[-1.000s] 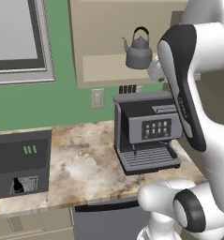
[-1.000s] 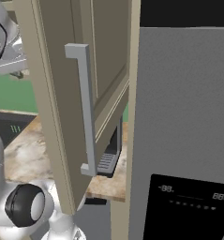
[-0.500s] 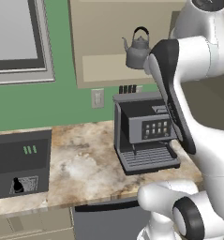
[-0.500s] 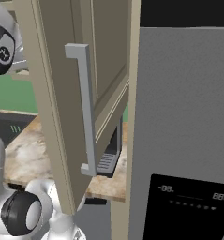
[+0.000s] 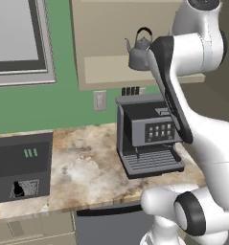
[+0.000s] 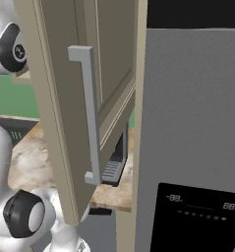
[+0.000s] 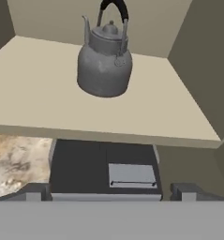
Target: Open the cabinet, pick the kettle from the cabinet, and place it in the sink.
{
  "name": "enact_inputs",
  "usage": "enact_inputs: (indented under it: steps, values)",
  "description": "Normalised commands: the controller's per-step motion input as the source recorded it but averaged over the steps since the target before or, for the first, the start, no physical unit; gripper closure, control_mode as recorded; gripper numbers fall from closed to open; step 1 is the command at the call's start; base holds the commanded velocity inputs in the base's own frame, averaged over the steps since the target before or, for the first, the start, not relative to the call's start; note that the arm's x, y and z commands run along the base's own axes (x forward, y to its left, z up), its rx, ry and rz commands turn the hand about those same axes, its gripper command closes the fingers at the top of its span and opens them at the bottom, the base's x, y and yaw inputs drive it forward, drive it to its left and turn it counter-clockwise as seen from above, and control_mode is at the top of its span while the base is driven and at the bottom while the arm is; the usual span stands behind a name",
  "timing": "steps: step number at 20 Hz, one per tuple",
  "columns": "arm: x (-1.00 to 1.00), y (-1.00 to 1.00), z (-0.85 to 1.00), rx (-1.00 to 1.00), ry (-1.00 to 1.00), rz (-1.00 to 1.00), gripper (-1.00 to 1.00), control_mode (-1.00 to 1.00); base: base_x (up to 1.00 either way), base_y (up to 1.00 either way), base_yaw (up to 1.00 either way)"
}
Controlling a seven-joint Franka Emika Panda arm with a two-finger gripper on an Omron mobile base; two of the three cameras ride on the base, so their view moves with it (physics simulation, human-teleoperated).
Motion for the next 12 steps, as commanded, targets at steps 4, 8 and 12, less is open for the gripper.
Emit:
enact_inputs:
  steps: [4, 8, 12]
  values:
    - [0.35, -0.06, 0.14, 0.06, 0.00, 0.00, -1.00, -1.00, 0.00, 0.00, 0.00]
    - [0.38, -0.02, 0.02, 0.03, -0.01, -0.03, -1.00, -1.00, 0.00, 0.00, 0.00]
    - [0.39, 0.00, 0.00, 0.02, -0.04, -0.10, -1.00, -1.00, 0.00, 0.00, 0.00]
